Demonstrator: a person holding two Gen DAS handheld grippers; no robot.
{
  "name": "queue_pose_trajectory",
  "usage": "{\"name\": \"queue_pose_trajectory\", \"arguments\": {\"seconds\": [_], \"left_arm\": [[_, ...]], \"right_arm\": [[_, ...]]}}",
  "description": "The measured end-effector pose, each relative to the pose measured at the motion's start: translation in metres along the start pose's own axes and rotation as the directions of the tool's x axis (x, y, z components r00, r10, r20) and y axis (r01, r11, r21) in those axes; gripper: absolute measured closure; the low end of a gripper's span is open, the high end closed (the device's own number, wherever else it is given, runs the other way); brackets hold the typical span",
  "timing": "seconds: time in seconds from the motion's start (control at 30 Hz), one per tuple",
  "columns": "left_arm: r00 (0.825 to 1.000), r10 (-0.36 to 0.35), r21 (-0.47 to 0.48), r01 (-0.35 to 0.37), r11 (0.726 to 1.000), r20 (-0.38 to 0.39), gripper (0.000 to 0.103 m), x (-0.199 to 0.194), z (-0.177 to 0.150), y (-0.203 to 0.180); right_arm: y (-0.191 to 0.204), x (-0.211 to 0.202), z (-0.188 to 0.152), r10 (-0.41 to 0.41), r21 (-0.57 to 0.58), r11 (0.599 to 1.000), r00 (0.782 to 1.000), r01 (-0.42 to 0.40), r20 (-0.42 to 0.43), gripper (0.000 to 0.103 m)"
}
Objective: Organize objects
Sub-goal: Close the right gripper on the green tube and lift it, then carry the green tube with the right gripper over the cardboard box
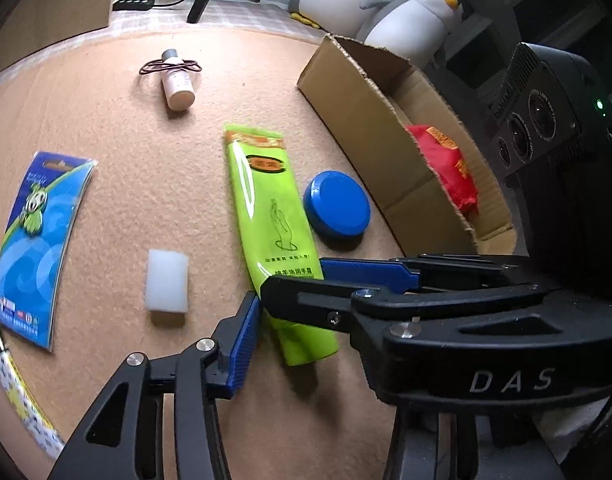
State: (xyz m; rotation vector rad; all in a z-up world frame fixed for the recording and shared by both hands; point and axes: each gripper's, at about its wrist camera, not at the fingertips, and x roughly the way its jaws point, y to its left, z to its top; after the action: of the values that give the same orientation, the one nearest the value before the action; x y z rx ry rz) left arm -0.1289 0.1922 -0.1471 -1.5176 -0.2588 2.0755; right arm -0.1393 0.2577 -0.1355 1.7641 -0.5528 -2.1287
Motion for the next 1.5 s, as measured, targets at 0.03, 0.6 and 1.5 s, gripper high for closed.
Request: {"name": "queue_pose_trajectory", "arguments": {"seconds": [0.03, 0.6, 1.5], "left_arm": [[1.000, -0.003, -0.004, 0.003, 1.000, 0.005, 0.055, -0.001, -0.001, 0.000], [0.999, -0.042, -0.038, 0.043, 0.998, 0.031, 0.057, -0.012, -0.011, -0.007], [0.989, -0.114, 0.138, 0.100, 0.985, 0.099, 0.057, 0.020, 0.092, -0.142]], "right_arm": [[0.002, -0.001, -0.001, -0.003, -0.006, 1.000, 1.000, 0.003, 0.006, 0.067], [0.019, -0.005, -0.007, -0.037, -0.092, 0.995, 0.999, 0.040, 0.026, 0.073], [-0.042, -0.131, 0.030, -0.128, -0.023, 0.990, 0.962, 0.138, 0.240, 0.073]]}}
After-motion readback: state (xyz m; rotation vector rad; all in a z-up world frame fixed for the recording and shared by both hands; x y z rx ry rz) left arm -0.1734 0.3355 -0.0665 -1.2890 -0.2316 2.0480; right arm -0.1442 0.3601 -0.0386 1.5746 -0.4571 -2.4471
